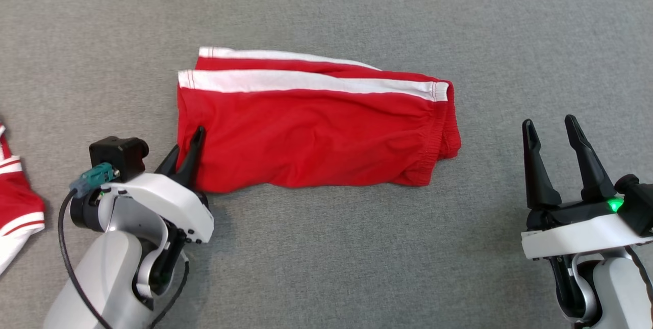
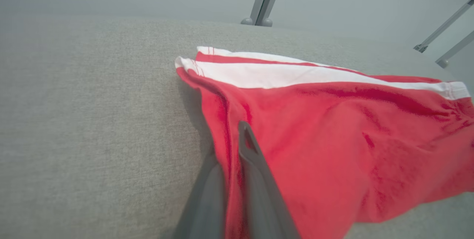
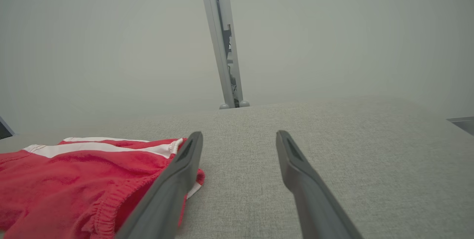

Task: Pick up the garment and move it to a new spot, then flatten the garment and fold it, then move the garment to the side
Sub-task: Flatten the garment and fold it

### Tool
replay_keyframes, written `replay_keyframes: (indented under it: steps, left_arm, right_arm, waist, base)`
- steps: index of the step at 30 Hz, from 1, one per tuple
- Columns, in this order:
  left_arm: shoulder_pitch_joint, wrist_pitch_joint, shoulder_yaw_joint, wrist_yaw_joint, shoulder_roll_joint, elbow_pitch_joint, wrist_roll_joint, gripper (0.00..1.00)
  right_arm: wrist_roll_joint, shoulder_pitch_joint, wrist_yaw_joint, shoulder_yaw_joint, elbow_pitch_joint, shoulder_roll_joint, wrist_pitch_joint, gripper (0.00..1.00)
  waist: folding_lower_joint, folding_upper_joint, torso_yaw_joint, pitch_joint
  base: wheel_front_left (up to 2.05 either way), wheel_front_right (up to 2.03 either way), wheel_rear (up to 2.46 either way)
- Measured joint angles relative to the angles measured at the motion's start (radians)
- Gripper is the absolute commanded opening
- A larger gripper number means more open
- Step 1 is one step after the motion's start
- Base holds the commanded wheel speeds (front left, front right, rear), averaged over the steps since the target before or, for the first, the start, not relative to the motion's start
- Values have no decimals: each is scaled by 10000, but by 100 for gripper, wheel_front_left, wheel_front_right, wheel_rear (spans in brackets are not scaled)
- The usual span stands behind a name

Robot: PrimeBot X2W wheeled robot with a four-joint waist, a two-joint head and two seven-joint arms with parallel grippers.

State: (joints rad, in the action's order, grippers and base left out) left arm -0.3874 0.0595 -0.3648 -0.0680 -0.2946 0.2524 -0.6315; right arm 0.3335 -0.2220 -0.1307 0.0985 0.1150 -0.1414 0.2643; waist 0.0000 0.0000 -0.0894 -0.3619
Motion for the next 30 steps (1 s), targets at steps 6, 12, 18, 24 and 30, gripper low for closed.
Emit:
replay_keyframes:
  steps: [6, 12, 18, 24, 30]
  left_arm:
    - [988, 372, 33, -652, -169, -1728, 35, 0]
    - [1698, 719, 36, -1007, -196, -2228, -151, 0]
    - [1713, 384, 167, -1085, -25, -1358, -299, 100]
    - [1526, -1321, 654, -1342, 54, -1047, 171, 100]
    - [1484, -2899, 915, -1492, -104, -1578, 1041, 100]
  right_arm:
    - [23, 78, 0, -4, 81, -113, 0, 100]
    - [96, 139, 0, 73, 215, -207, 0, 100]
    - [155, 138, 0, 221, 330, -259, 0, 100]
    - [82, 125, 0, 56, 368, -226, 0, 100]
    - [-383, 208, 0, -192, 339, -125, 0, 100]
  waist:
    - [0, 0, 255, 266]
    - [0, 0, 373, 445]
    - [0, 0, 264, 494]
    - [0, 1, 203, 592]
    - [0, 0, 278, 786]
  base:
    - [0, 0, 0]
    - [0, 0, 0]
    - [0, 0, 0]
    - [0, 0, 0]
    - [0, 0, 0]
